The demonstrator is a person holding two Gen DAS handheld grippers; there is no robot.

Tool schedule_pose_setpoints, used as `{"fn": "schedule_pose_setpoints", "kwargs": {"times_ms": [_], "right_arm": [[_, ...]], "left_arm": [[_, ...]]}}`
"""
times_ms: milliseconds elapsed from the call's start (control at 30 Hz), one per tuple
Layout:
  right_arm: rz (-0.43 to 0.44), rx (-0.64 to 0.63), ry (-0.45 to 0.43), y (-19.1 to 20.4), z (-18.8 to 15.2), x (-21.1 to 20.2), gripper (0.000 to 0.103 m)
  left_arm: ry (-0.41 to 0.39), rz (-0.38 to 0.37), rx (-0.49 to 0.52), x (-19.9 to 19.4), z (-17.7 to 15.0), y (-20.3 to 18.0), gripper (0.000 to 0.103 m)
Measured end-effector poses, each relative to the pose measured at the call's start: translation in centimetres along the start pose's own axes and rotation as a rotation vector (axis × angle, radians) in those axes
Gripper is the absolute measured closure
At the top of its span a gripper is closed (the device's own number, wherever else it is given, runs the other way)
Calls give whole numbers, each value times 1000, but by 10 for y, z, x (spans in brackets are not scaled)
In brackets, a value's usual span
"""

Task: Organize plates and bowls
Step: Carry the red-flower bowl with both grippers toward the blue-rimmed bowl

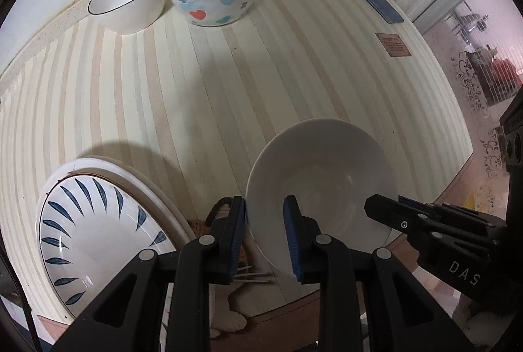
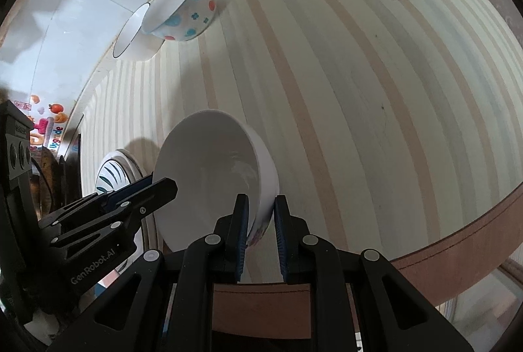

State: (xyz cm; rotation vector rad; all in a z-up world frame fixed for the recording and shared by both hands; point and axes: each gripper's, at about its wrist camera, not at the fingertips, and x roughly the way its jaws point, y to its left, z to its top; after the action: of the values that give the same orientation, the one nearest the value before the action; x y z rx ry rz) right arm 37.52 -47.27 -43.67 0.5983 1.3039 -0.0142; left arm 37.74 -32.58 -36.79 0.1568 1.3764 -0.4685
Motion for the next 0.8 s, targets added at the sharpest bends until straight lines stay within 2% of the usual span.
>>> {"fn": "schedule_pose_setpoints", "kwargs": {"times_ms": [433, 500, 567, 667, 700, 767, 800], "right_arm": [[-23, -24, 12, 9, 9, 4, 85], [-15, -9, 28, 9, 12, 6, 82], [-18, 6, 56, 7, 14, 7, 82], [-12, 38, 66, 3, 21, -8, 79], [0, 50, 51, 3, 25, -17, 78], [28, 52, 4, 7, 41, -38, 68], [37, 49, -17, 10, 49, -46, 59]], "left_arm": [[5, 6, 9, 0, -2, 0, 81], [16, 0, 10, -2, -1, -1, 81], [8, -6, 4, -14, 1, 2, 81], [-54, -31, -32, -50, 11, 16, 80], [-84, -43, -56, -64, 19, 23, 80], [-128, -59, -95, -82, 37, 37, 70], [-154, -55, -116, -88, 48, 45, 69]]}}
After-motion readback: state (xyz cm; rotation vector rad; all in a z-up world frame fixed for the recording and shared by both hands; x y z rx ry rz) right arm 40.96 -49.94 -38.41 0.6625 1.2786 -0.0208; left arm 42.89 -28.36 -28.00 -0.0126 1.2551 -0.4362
